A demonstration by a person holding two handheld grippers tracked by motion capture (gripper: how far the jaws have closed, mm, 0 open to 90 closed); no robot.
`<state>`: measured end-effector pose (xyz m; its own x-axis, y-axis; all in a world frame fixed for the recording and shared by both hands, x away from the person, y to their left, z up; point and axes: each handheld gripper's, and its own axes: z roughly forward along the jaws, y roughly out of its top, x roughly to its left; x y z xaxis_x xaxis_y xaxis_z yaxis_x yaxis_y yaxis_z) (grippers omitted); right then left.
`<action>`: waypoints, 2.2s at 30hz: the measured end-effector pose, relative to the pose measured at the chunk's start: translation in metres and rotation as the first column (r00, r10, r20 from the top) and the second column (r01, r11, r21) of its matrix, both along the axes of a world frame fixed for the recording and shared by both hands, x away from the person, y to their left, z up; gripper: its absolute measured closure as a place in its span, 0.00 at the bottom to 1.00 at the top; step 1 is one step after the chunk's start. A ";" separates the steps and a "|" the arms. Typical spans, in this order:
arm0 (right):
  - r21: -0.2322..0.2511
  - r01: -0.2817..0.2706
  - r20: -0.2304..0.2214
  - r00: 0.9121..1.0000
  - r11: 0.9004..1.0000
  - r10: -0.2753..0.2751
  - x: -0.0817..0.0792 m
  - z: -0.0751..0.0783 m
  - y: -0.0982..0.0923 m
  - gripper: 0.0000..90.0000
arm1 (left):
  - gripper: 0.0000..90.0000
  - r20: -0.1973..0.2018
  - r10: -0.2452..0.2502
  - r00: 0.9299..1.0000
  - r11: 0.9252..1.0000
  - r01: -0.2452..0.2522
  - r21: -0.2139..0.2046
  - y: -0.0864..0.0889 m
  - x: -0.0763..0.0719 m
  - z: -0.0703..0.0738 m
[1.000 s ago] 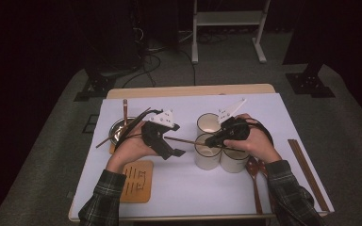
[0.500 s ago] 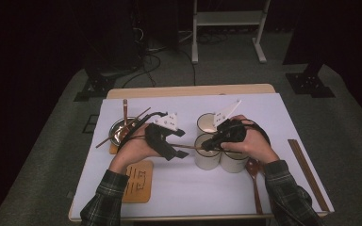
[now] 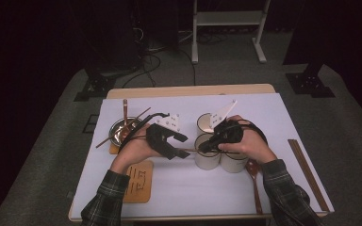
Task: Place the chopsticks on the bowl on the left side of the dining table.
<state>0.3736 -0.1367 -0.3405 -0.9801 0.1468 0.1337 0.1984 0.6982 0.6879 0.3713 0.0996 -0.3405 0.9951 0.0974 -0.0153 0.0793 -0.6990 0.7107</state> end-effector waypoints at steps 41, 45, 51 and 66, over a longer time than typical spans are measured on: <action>-0.020 -0.069 -0.002 0.998 0.997 0.069 0.004 0.016 0.019 0.95 | 0.82 -0.062 -0.032 0.998 0.998 0.035 0.047 -0.007 -0.002 0.000; -0.020 -0.073 -0.001 0.997 0.997 0.073 0.005 0.016 0.019 0.95 | 0.83 -0.063 -0.033 0.997 0.998 0.036 0.048 -0.007 -0.002 0.000; -0.016 -0.080 -0.004 0.997 0.997 0.080 0.005 0.016 0.020 0.95 | 0.86 -0.069 -0.036 0.997 0.998 0.039 0.049 -0.007 -0.001 0.000; -0.004 -0.088 -0.015 0.996 0.996 0.088 0.006 0.015 0.020 0.94 | 0.94 -0.091 -0.055 0.994 0.996 0.060 0.062 -0.007 0.001 -0.002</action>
<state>0.3798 -0.1171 -0.3257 -0.9871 0.0606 0.1479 0.1462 0.7165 0.6821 0.3721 0.0929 -0.3424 0.9940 0.0436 -0.1002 0.0989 -0.7482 0.6560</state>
